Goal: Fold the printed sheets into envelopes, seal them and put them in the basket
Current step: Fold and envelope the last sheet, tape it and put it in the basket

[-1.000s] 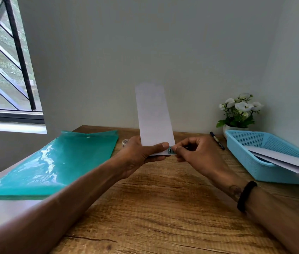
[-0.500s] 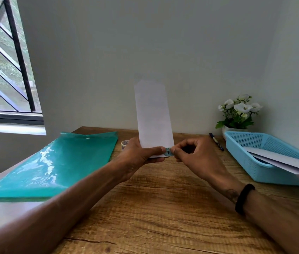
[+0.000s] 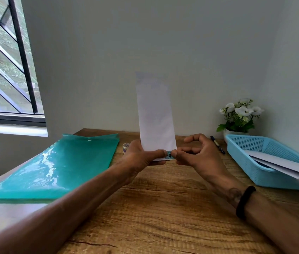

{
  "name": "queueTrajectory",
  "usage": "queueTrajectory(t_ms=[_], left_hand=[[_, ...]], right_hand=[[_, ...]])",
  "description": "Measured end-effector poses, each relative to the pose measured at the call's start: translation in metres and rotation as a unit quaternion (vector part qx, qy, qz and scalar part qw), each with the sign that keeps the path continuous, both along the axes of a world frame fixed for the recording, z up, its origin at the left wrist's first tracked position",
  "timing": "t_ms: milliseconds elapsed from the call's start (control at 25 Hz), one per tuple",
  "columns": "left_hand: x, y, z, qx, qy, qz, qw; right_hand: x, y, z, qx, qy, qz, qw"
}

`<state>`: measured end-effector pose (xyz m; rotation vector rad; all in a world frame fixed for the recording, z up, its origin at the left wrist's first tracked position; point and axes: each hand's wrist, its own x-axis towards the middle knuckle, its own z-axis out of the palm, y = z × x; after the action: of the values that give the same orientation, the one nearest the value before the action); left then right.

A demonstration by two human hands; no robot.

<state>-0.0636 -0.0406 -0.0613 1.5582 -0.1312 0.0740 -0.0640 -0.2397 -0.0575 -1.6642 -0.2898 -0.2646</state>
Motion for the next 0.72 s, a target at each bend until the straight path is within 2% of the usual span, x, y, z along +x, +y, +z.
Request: queueTrajectory(t_ms=[160,360,560,720], left_hand=[[-0.001,-0.002,0.0,-0.019,0.014,-0.023,0.999],[-0.002,0.0,0.0,-0.03,0.008,-0.006,1.0],[0.003,0.003,-0.004,-0.058,0.032,-0.014,0.998],[0.004,0.002,-0.004,-0.027,0.044,-0.034,0.998]], right_hand=[[0.004,-0.005,0.002,0.03,0.017,0.013,0.999],[0.01,-0.003,-0.001,0.056,0.034,0.036,0.997],[0.011,-0.005,-0.006,0.022,0.038,0.065,0.997],[0.015,-0.005,-0.009,0.053,0.06,0.069,0.994]])
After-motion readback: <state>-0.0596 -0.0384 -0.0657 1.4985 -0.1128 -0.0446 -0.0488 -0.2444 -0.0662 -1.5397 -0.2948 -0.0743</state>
